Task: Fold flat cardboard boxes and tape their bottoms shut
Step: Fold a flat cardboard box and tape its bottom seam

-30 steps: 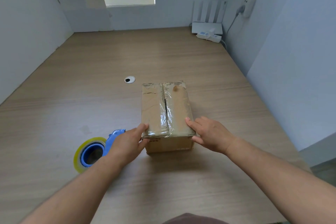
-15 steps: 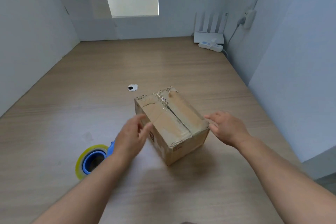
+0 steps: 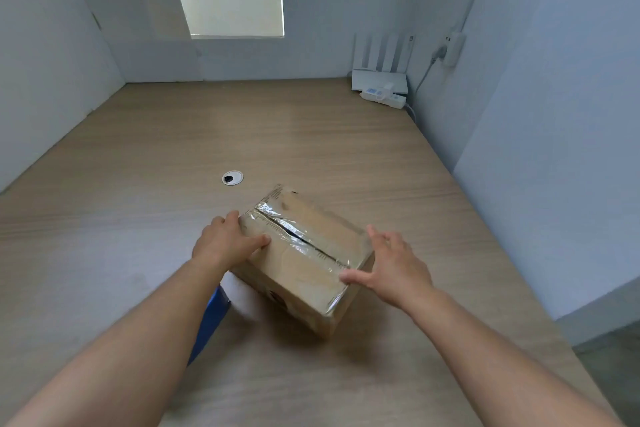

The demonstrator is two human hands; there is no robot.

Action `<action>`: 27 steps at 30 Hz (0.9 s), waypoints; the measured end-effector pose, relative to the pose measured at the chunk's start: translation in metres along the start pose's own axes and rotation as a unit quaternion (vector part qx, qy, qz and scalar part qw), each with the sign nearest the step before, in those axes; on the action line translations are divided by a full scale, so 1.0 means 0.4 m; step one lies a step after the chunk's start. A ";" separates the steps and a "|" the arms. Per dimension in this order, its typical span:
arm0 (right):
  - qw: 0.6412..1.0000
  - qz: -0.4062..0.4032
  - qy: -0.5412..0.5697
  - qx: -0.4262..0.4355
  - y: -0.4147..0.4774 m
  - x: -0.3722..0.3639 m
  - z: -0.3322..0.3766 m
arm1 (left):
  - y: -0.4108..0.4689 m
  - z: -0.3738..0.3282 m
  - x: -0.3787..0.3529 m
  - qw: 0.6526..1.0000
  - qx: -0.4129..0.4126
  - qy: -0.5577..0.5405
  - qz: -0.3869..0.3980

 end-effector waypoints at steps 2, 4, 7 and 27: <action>0.997 -0.050 -0.015 -0.049 0.031 0.030 -0.031 | -0.025 -0.002 0.003 0.999 0.035 0.011 0.023; 0.991 -0.089 -0.022 -0.095 0.052 0.056 -0.054 | -0.069 -0.008 -0.019 0.994 0.078 -0.034 0.063; 0.982 -0.134 -0.003 -0.133 0.054 0.067 -0.063 | -0.154 -0.028 -0.072 0.957 0.158 -0.220 0.105; 0.981 0.038 0.190 -0.023 0.064 -0.029 0.046 | -0.236 -0.015 -0.116 0.977 0.096 -0.101 0.160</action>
Point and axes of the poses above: each hand's wrist, its own y-axis towards the middle knuckle, its own x-axis out of the back of the hand, z = x × y, the point moved 5 cm from there along y, towards the middle knuckle, and after that the axes turned 6 degrees about -z, right-handed, at the moved point
